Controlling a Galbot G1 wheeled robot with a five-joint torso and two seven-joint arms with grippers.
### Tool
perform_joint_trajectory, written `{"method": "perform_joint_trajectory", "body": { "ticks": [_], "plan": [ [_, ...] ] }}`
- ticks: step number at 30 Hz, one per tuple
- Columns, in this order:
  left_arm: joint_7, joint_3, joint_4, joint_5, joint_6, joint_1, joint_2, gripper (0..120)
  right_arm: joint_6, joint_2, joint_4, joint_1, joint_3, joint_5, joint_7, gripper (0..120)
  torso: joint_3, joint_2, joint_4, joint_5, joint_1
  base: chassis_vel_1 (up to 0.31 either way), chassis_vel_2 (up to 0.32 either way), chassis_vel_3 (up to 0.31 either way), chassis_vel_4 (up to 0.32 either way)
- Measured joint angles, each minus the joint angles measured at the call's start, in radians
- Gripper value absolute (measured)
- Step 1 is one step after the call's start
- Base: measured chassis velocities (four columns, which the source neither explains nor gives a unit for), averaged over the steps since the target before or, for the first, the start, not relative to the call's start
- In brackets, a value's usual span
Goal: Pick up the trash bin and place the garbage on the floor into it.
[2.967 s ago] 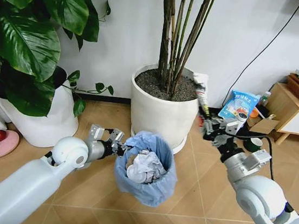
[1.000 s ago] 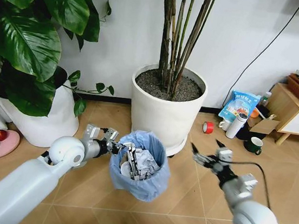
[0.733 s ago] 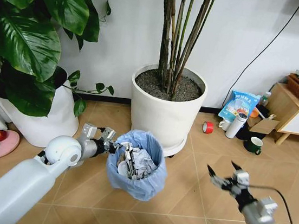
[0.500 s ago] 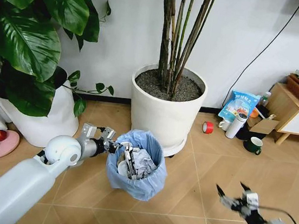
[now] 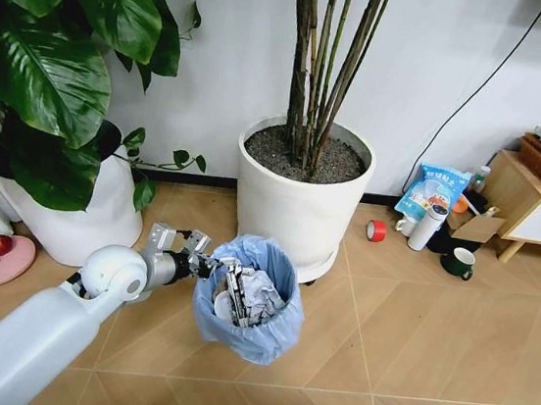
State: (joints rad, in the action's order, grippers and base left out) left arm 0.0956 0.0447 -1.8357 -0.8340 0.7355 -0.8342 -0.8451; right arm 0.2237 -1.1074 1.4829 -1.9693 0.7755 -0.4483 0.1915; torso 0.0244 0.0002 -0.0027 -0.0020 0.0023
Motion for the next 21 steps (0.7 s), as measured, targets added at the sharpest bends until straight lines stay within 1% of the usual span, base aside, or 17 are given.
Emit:
{"method": "perform_joint_trajectory", "body": {
  "ticks": [7,19,20,21],
  "plan": [
    [-0.005,-0.013,-0.012,0.003,0.0,0.003,-0.005,0,0.019,-0.044,-0.068,0.036,-0.032,0.0,0.005,100,0.0,0.0,0.0,0.0003,0.0,0.0,0.0,0.0,0.0],
    [-0.006,-0.013,-0.03,0.002,0.0,-0.006,-0.001,0,0.02,-0.064,-0.103,0.056,-0.03,-0.023,-0.01,100,0.0,0.0,0.0002,-0.0001,0.0,0.0,0.0,0.0,0.0],
    [-0.006,-0.013,-0.031,0.002,0.0,-0.006,-0.001,0,0.02,-0.071,-0.103,0.058,-0.033,-0.023,-0.01,98,0.0,0.0,0.0,-0.0001,0.0,0.0,0.0,0.0,0.0],
    [-0.007,-0.013,-0.032,0.002,0.0,-0.006,-0.001,0,0.02,-0.08,-0.103,0.061,-0.037,-0.023,-0.01,94,0.0,0.0,0.0,-0.0001,0.0,0.0,0.0,0.0,0.0]
  ]
}}
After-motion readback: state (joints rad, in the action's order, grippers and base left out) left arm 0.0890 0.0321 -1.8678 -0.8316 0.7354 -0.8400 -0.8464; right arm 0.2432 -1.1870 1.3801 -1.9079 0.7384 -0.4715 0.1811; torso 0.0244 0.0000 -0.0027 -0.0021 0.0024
